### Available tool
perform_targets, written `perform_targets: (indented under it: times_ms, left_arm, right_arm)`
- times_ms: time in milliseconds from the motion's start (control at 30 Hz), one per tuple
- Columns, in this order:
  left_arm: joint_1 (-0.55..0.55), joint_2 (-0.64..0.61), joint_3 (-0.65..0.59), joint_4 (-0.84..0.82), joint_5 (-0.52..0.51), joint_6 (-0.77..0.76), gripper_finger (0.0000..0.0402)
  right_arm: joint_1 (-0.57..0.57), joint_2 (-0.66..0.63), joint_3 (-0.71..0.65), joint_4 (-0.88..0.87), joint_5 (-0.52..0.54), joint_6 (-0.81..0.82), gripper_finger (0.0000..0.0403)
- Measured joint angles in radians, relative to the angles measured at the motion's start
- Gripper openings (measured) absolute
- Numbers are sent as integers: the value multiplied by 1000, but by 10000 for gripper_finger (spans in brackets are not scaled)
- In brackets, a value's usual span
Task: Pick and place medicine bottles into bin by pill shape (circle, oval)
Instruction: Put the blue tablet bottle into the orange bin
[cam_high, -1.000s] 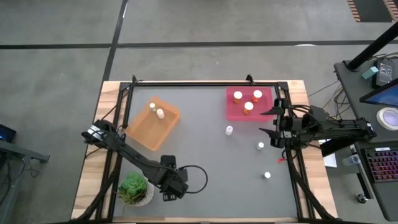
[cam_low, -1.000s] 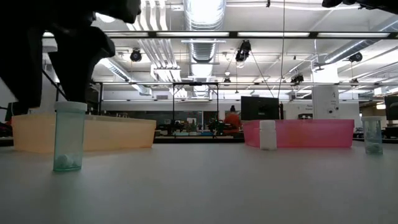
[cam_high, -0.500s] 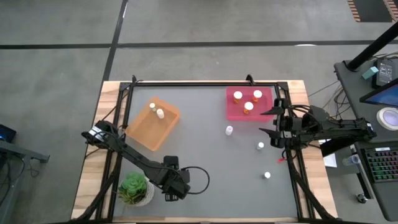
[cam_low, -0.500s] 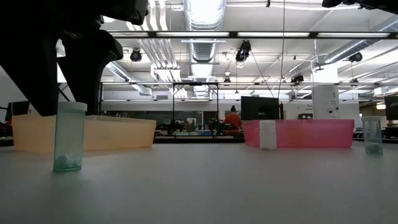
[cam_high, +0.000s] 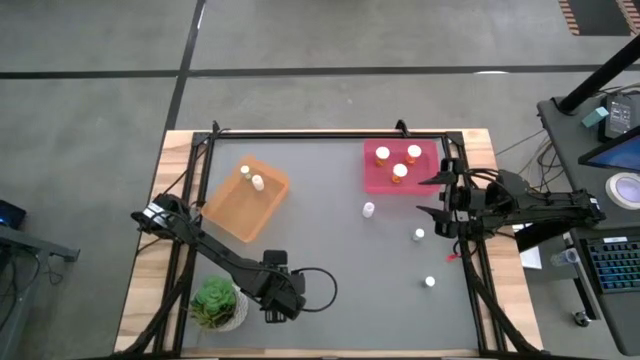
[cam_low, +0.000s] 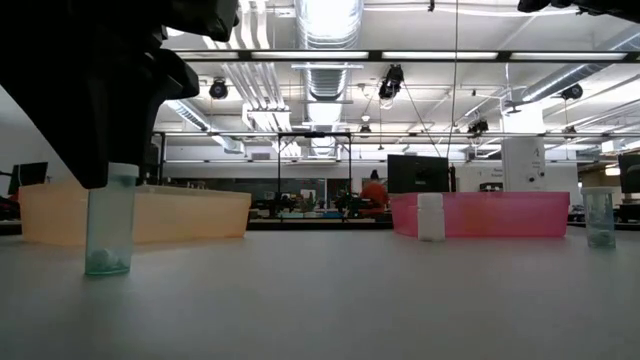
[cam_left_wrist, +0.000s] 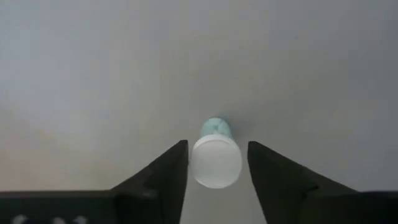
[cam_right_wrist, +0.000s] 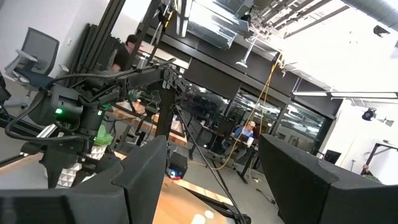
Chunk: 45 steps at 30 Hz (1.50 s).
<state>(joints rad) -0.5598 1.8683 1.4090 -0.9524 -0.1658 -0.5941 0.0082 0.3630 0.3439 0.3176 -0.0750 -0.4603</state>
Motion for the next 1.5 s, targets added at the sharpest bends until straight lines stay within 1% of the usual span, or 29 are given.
perform_targets:
  times_ms: [133,233,367,500,667,767,967,1167,1367,1500]
  left_arm:
    - [0,0,0,0,0,0,113]
    - [0,0,0,0,0,0,96]
    - [4,-2,17,-14,13,5,94]
    - [34,-33,68,-94,16,35,98]
    - [97,-131,72,-114,-11,105,99]
    - [141,-209,58,-122,-53,154,99]
    - [238,-366,32,-204,-152,218,99]
    - [358,-530,-65,-217,-174,235,99]
    - [478,-676,-232,-209,-176,185,99]
    - [554,-748,-343,-209,-176,157,99]
  right_arm:
    - [0,0,0,0,0,0,247]
    - [0,0,0,0,0,0,247]
    - [0,0,0,0,0,0,247]
    - [0,0,0,0,1,0,247]
    - [0,0,0,-2,3,0,247]
    - [0,0,0,-6,4,1,247]
    - [0,1,0,-9,27,-4,247]
    - [0,2,0,-9,29,-8,247]
    - [0,2,0,-9,33,-10,247]
    - [0,2,0,-9,33,-11,247]
